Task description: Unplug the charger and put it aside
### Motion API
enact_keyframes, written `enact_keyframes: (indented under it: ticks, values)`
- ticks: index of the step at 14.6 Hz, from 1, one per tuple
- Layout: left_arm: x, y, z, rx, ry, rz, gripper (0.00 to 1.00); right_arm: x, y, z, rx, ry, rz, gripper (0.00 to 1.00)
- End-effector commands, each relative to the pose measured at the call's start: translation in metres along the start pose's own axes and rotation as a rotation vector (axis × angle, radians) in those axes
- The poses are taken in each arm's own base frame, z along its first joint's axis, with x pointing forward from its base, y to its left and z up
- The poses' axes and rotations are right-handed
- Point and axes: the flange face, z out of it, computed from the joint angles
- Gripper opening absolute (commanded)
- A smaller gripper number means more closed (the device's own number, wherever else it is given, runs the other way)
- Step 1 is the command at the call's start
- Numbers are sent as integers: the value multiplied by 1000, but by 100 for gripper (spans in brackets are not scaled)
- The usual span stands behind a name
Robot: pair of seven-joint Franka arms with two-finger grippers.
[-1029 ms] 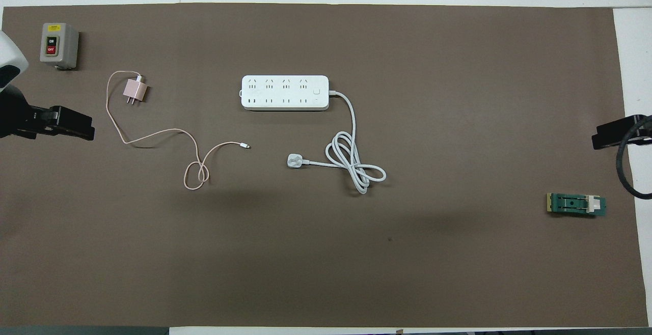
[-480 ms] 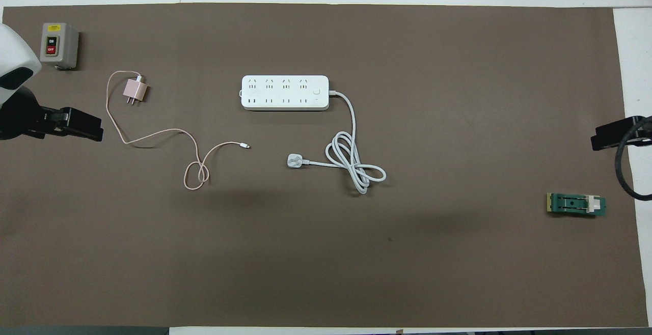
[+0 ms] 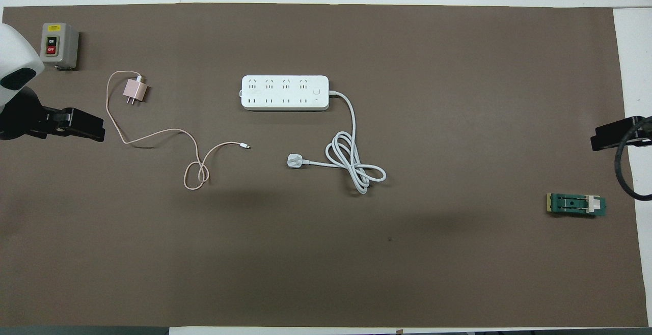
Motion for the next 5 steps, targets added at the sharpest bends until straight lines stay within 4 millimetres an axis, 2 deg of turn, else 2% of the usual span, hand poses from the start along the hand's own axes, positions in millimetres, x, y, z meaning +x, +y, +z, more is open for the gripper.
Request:
enact_keyframes:
  ticks: [1, 5]
  values:
    - [-5, 0, -1, 0, 18, 0, 100, -6, -2, 0, -5, 11, 14, 100]
    - [-5, 0, 1, 0, 18, 0, 100, -6, -2, 0, -5, 11, 13, 100]
